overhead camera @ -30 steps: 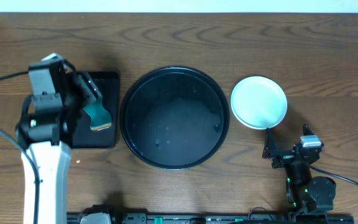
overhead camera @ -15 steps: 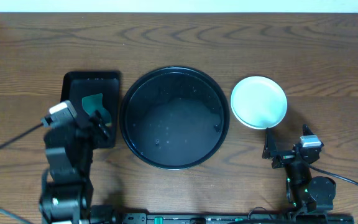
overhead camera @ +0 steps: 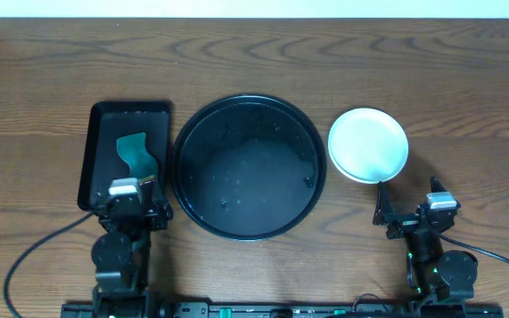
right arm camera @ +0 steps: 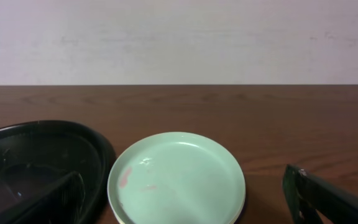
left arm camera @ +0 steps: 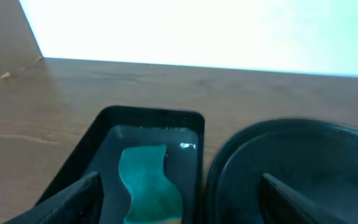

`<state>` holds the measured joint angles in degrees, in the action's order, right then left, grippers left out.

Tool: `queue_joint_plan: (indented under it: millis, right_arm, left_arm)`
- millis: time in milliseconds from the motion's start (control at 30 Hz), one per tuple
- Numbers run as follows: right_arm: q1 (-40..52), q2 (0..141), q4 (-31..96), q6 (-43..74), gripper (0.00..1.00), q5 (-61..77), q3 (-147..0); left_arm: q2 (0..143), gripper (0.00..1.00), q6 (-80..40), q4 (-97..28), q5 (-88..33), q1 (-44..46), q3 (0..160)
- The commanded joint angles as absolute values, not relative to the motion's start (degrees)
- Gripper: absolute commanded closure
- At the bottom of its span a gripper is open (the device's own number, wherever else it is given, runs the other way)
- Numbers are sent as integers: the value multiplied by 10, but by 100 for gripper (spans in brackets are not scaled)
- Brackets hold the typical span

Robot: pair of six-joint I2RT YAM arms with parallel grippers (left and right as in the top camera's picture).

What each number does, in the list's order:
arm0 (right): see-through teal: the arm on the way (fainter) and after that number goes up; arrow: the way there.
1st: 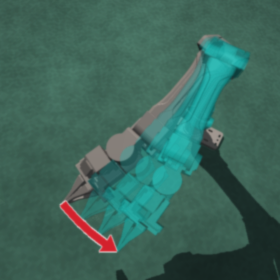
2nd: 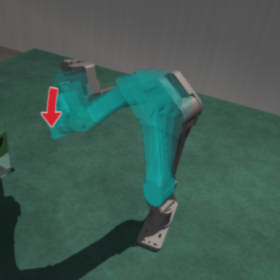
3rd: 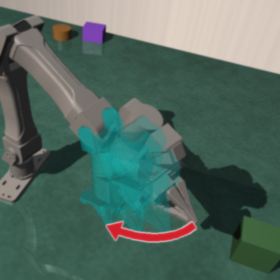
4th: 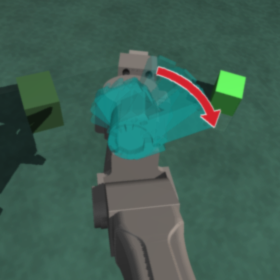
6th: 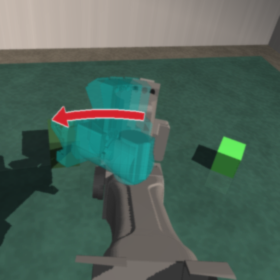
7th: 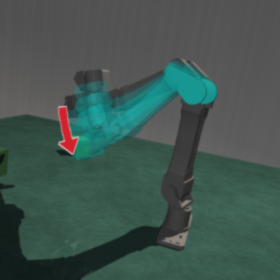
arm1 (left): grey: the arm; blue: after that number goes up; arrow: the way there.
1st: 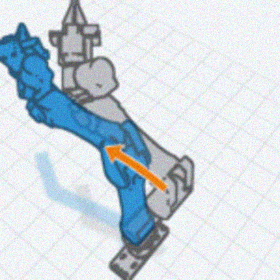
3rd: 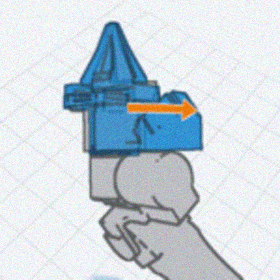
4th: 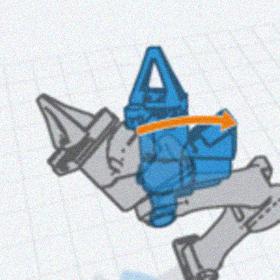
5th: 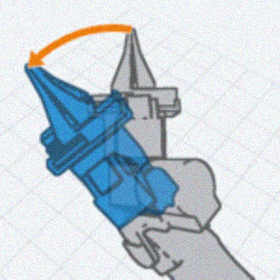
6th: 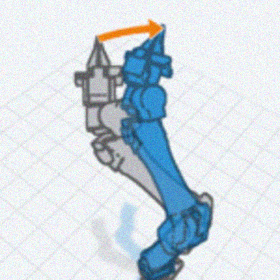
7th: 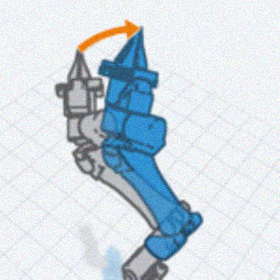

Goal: Clean dirty plates on tray and stack at the side

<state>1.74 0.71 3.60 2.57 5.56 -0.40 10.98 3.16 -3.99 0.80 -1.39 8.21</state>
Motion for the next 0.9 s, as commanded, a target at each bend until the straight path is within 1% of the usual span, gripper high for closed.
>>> queue_joint_plan:
  millis: [0, 200, 233, 267, 333, 867]
  right_arm:
    - [23, 4, 38, 33, 1, 58, -3]
    - [23, 4, 38, 33, 1, 58, -3]
    - [23, 4, 38, 33, 1, 58, -3]
    - [23, 4, 38, 33, 1, 58, -3]
    - [23, 4, 38, 33, 1, 58, -3]
    - [23, 4, 38, 33, 1, 58, -3]
  left_arm:
    - [76, 21, 90, -33, 4, -12, 46]
    - [31, 21, 138, -35, 5, -12, 16]
    - [24, 13, 144, -36, 6, -12, 10]
    - [16, 12, 149, -37, 7, -12, 4]
    - [1, 12, 150, -41, 7, -13, 2]
    - [14, 12, 150, -41, 6, -13, 2]
